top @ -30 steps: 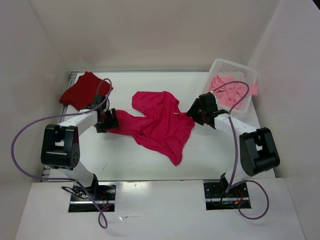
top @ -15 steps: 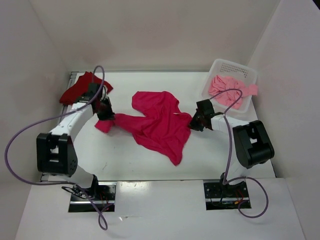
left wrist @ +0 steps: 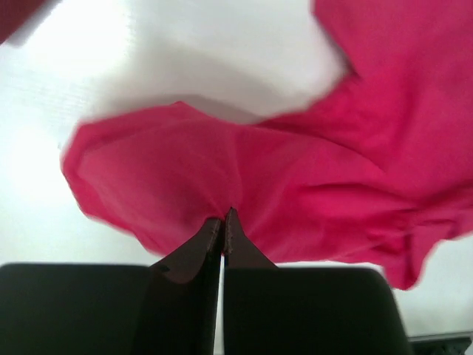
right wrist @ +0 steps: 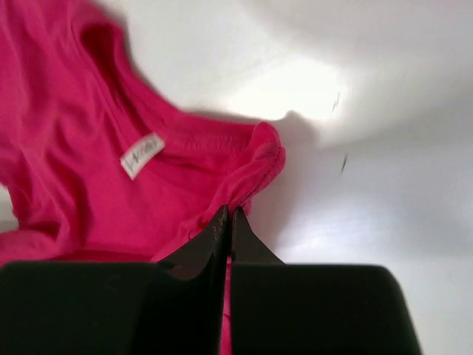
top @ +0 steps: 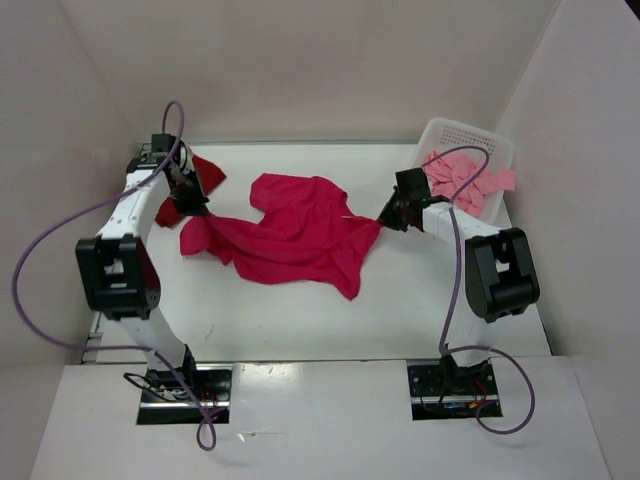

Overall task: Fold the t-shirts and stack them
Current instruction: Flatten out the tshirt

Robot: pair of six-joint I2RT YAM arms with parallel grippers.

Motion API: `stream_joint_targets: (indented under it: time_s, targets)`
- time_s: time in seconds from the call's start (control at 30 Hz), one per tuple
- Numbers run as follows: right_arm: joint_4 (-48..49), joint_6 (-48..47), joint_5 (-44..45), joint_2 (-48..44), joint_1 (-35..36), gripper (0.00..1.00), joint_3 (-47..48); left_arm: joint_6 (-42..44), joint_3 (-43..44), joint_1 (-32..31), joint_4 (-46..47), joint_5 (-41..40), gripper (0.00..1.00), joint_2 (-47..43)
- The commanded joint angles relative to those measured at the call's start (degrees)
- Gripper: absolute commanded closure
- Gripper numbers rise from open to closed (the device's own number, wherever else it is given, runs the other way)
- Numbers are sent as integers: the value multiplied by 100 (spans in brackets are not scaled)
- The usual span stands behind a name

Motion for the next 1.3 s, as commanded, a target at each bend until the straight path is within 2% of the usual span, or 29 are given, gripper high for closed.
stream_joint_targets:
  time_s: [0.0, 0.07, 0.13, 0.2, 0.23, 0.27, 0.33, 0.37, 0.47, 0.5, 0.53, 0.57, 0.6, 0.63, 0.73, 0.77, 0.87, 0.93, 0.97, 1.1, 1.2, 1.27]
  targets:
    - [-2, -279, 367, 440, -364, 100, 639, 144, 645, -12, 423, -26, 100, 893]
    - [50, -332, 368, 546, -426, 100, 928, 12, 1112, -12, 652, -26, 100, 1482]
    - [-63, -385, 421, 678, -488, 100, 1270, -146, 1982, -12, 652, 114, 100, 2053]
    - [-143, -385, 359, 739, -488, 85, 1352, -269, 2370, -12, 810, 185, 92, 2344]
    - [-204, -446, 298, 662, -488, 77, 1352, -322, 2458, -12, 906, 403, 63, 2345]
    - [-291, -447, 298, 591, -488, 63, 1265, -384, 2459, -12, 907, 466, 47, 2345]
    - [-292, -500, 367, 197, -488, 59, 957, -384, 2188, -12, 1109, 467, 24, 2074]
    - [-292, -500, 368, 47, -488, 63, 852, -384, 1647, -12, 1301, 414, 22, 1707]
    - [-424, -614, 368, -384, -356, 79, 605, -392, 556, -12, 1775, 361, 23, 959]
    - [-424, -684, 446, -455, -251, 93, 552, -393, 169, -12, 1856, 413, 26, 452]
    - [-485, -745, 447, -525, 2, 97, 465, -454, -522, -12, 1961, 414, 29, 3]
    - [-407, -746, 447, -526, 135, 97, 412, -455, -851, -12, 2014, 414, 33, -228]
    - [-346, -807, 386, -421, 276, 97, 324, -455, -1168, -12, 2015, 483, 48, -430]
    - [-345, -807, 325, -298, 477, 95, 323, -455, -1684, -12, 2067, 484, 54, -615]
    - [-222, -860, -18, 149, 601, 86, 454, -507, -2303, -12, 2067, 484, 82, -1161]
    - [-161, -860, -19, 229, 602, 84, 455, -577, -2644, -12, 2015, 484, 85, -1362]
    - [-160, -982, -89, 353, 602, 81, 657, -779, -3338, -12, 2163, 562, 85, -1487]
    - [-160, -1036, -142, 353, 602, 80, 657, -937, -3622, -12, 2409, 563, 74, -1435]
    - [-160, -1036, -142, 353, 602, 80, 657, -1164, -3745, -12, 2523, 494, 62, -1434]
    - [-2, -974, -317, 204, 602, 80, 359, -1763, -4167, -12, 3165, 414, 45, -1381]
    - [-2, -974, -318, 151, 655, 77, 306, -1992, -4326, -12, 3719, 343, 41, -1189]
    - [-2, -1027, -265, 221, 655, 73, 375, -1993, -4117, -12, 3720, 343, 41, -934]
